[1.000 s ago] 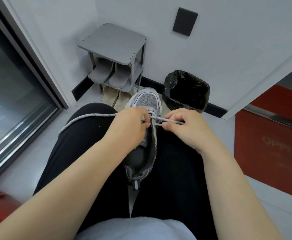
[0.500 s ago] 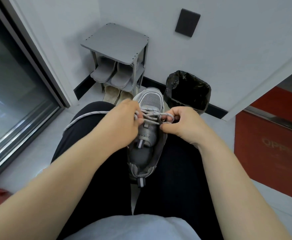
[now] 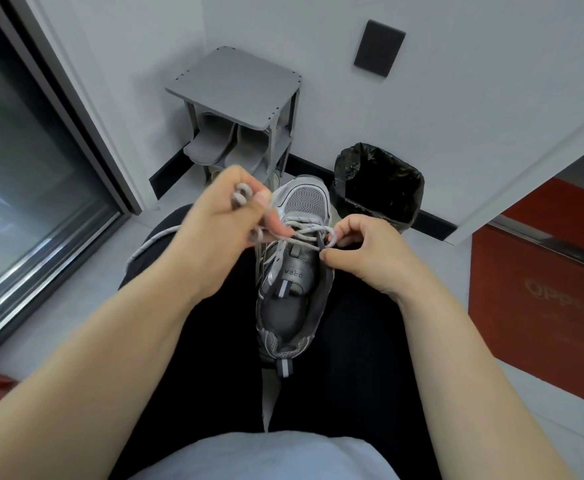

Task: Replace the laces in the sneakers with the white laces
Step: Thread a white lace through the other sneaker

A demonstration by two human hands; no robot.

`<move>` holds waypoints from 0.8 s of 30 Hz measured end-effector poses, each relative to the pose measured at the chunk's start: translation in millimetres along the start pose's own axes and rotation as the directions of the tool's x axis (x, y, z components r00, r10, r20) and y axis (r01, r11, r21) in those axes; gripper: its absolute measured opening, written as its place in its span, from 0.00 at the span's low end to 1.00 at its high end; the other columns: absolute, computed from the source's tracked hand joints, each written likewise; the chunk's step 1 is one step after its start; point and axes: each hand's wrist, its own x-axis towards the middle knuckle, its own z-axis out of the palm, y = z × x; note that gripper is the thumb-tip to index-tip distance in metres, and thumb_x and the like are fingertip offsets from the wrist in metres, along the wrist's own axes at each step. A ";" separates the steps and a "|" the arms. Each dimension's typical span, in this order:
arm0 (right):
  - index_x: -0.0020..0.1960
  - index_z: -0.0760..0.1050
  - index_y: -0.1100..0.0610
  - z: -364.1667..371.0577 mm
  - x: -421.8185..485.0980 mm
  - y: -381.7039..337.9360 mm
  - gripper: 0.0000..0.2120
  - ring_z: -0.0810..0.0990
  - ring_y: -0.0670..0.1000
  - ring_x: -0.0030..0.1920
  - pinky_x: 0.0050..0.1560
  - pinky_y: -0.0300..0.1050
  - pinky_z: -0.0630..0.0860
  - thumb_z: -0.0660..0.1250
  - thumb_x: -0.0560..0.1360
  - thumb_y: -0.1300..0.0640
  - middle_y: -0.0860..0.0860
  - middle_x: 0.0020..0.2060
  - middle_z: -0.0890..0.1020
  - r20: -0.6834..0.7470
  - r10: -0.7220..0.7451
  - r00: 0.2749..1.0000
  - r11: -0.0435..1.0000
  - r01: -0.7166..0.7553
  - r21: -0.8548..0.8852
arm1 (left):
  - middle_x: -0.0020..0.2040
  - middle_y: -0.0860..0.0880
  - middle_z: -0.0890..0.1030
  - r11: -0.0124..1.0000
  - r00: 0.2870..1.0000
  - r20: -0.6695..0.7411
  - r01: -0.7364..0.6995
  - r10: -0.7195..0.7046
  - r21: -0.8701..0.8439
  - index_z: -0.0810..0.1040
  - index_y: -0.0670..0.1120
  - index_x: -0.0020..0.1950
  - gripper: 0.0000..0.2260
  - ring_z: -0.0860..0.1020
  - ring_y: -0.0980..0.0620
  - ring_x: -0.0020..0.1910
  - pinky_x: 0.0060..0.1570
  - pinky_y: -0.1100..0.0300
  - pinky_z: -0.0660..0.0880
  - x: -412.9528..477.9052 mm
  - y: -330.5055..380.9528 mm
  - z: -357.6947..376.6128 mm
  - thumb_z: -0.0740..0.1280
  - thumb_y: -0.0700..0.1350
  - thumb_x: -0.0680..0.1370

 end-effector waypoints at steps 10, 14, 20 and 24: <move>0.45 0.74 0.44 3.7 -10.8 -3.7 0.11 0.76 0.45 0.44 0.53 0.44 0.73 0.69 0.66 0.57 0.44 0.43 0.77 0.005 -0.165 0.986 0.978 0.164 -0.133 | 0.29 0.50 0.74 0.819 0.987 0.065 0.083 -0.146 0.568 0.73 0.48 0.43 0.04 0.71 0.51 0.25 0.33 0.57 0.74 6.2 6.6 -14.4 0.63 0.39 0.75; 0.47 0.80 0.46 7.6 -14.6 -2.2 0.06 0.71 0.47 0.47 0.56 0.44 0.66 0.65 0.72 0.53 0.45 0.47 0.69 0.092 -0.265 0.960 0.891 0.280 -0.358 | 0.45 0.54 0.79 0.645 0.973 0.206 -0.226 0.108 0.730 0.79 0.55 0.47 0.07 0.77 0.60 0.41 0.47 0.63 0.74 9.3 15.2 -7.8 0.67 0.45 0.71; 0.34 0.77 0.53 10.5 -32.1 1.6 0.13 0.62 0.44 0.56 0.57 0.29 0.58 0.68 0.72 0.46 0.41 0.57 0.65 0.164 -0.325 0.931 0.886 0.360 -0.291 | 0.57 0.52 0.78 0.124 0.958 0.183 -0.159 -0.222 0.980 0.75 0.54 0.58 0.14 0.71 0.48 0.63 0.70 0.49 0.52 34.5 13.5 -7.5 0.60 0.57 0.76; 0.40 0.80 0.51 16.2 -36.8 -0.8 0.04 0.67 0.45 0.54 0.55 0.26 0.61 0.72 0.70 0.52 0.42 0.52 0.71 0.002 -0.335 0.942 0.909 0.324 -0.262 | 0.40 0.51 0.81 0.334 0.943 0.238 -0.151 -0.235 0.930 0.80 0.49 0.41 0.11 0.79 0.47 0.45 0.50 0.55 0.72 36.4 14.4 -5.7 0.61 0.51 0.78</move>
